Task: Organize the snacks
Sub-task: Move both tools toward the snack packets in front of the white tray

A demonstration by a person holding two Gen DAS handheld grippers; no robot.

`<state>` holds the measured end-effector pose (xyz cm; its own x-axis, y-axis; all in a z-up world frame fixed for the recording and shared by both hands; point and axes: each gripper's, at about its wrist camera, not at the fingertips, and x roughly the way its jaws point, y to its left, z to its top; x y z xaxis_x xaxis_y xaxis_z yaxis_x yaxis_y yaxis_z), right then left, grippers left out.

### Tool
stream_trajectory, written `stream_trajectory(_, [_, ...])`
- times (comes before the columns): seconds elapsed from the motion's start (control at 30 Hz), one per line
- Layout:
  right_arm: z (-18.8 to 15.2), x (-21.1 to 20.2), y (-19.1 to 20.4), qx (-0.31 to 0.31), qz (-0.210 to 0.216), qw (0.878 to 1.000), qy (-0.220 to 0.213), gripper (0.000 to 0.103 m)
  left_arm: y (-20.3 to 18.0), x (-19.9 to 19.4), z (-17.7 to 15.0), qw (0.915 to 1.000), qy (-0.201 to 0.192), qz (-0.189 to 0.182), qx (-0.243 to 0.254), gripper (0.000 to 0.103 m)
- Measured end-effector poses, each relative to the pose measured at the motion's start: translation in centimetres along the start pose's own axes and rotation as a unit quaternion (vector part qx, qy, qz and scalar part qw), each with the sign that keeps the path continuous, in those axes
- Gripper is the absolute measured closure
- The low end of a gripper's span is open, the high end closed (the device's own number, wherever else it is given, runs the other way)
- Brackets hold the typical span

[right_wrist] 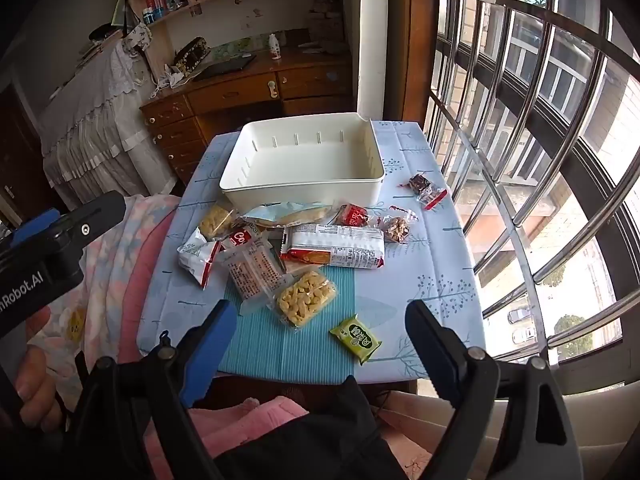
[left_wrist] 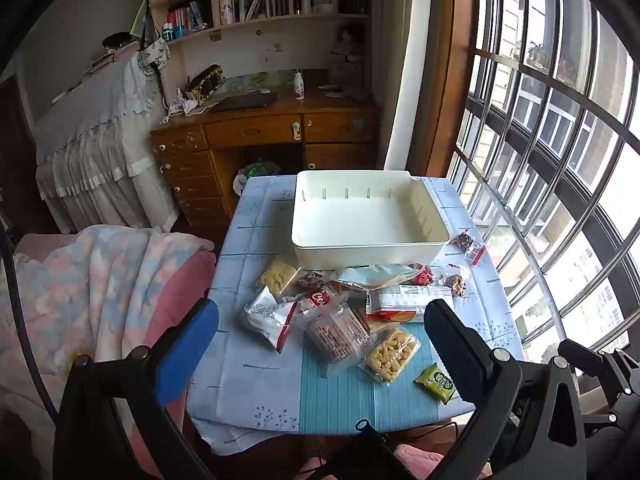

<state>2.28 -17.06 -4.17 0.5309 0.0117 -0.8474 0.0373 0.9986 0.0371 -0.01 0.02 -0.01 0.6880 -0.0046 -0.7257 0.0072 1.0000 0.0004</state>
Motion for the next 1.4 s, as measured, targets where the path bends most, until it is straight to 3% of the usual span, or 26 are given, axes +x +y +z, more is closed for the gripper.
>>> stream_trajectory(1.03, [-0.2,-0.3,-0.7,-0.004,0.006,1.0,0.005,0.016,-2.2,0.5,-0.8,0.9998,0.019,0.006,0.002,0.001])
stream_trajectory(1.4, [0.2,-0.1,-2.2,-0.037,0.018,0.999,-0.019,0.016,-2.4,0.6,-1.5,0.9988,0.027,0.017,-0.038,0.001])
